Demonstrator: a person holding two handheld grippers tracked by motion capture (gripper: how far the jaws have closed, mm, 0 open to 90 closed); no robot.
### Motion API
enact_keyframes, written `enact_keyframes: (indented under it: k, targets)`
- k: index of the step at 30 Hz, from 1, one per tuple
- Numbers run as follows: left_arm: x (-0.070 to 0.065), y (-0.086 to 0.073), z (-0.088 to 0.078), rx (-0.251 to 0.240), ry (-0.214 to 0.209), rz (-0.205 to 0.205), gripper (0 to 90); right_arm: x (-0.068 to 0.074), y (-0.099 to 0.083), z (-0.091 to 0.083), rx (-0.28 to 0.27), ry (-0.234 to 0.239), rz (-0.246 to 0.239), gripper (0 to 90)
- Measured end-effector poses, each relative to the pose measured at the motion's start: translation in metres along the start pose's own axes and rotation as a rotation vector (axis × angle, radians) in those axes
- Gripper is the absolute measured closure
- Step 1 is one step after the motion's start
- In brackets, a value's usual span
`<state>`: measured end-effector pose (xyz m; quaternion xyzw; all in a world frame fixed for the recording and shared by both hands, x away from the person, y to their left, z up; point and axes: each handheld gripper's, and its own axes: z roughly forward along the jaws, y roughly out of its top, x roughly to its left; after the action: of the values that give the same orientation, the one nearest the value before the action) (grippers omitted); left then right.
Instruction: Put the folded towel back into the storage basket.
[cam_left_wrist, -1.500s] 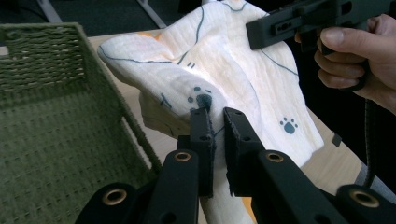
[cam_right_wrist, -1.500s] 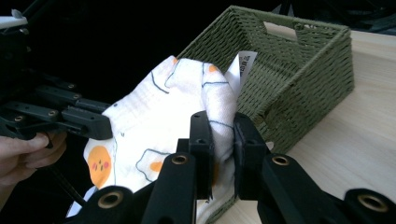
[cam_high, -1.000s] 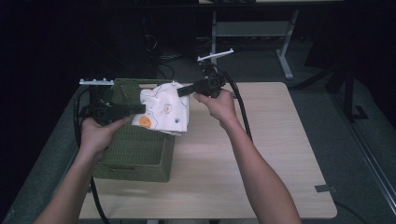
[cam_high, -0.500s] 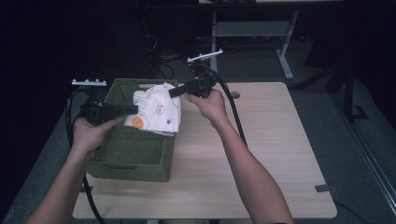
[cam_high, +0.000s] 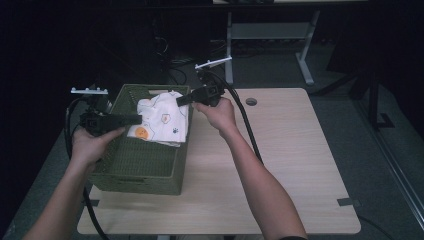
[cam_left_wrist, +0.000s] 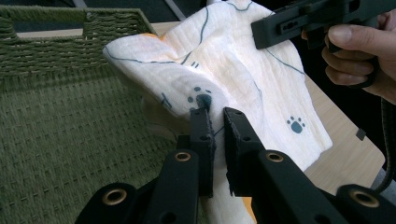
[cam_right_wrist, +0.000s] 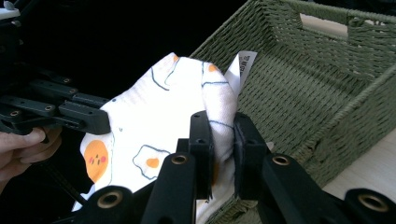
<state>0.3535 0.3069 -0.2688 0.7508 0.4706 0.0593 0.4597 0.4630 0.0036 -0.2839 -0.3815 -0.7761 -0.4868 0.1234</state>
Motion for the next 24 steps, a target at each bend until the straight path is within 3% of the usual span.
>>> enact_keyframes:
  k: [24]
  targets:
    - [0.031,-0.018,-0.002,0.027,0.038,-0.018,82.9,-0.005,-0.003,0.043,0.021,0.024,0.013,79.8]
